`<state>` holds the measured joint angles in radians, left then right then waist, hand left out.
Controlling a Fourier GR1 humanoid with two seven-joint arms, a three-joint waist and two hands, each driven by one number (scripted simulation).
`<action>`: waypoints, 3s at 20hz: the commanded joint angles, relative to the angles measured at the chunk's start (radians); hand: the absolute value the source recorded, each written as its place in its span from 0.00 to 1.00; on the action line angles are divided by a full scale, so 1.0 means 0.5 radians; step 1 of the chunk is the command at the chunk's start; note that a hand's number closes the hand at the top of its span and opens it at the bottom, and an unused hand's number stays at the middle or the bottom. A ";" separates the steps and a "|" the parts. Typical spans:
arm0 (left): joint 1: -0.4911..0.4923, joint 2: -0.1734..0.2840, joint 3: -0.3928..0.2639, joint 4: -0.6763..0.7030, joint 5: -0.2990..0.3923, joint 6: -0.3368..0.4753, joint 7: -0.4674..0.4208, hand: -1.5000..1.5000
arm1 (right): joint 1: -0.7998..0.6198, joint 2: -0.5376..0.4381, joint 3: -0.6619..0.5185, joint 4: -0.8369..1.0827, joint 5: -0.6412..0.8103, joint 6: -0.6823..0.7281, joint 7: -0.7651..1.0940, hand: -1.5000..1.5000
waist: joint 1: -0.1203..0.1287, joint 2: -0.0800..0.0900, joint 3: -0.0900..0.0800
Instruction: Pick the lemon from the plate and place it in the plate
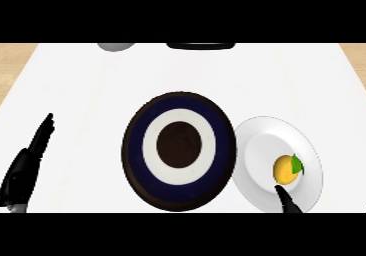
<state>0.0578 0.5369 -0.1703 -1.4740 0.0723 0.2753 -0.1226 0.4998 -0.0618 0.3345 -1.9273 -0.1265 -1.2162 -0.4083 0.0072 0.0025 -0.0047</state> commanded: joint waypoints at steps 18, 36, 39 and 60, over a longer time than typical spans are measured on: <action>-0.071 -0.067 -0.033 0.012 -0.071 -0.063 -0.016 0.50 | 0.101 -1.406 0.240 -0.210 0.158 0.031 1.943 0.00 | 0.106 0.035 -0.003; -0.008 -0.108 0.236 0.143 -0.094 -0.245 -0.096 0.50 | -0.900 -1.159 0.322 0.376 0.379 0.737 2.662 0.00 | -0.008 -0.003 0.009; 0.038 -0.086 0.258 -0.086 -0.119 -0.249 0.050 0.50 | -0.811 -1.092 0.357 0.459 0.400 0.766 2.582 0.00 | -0.008 -0.006 0.010; 0.013 -0.352 0.439 0.028 -0.398 -0.377 -0.010 0.50 | -0.968 -0.582 -0.088 1.047 0.576 1.084 2.031 1.00 | -0.011 -0.005 0.010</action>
<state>0.0823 0.3718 0.0312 -1.4542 -0.1016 0.0973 -0.1522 0.0471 -0.4027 0.3297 -1.4865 0.1417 -0.7084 0.6682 -0.0019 -0.0034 -0.0061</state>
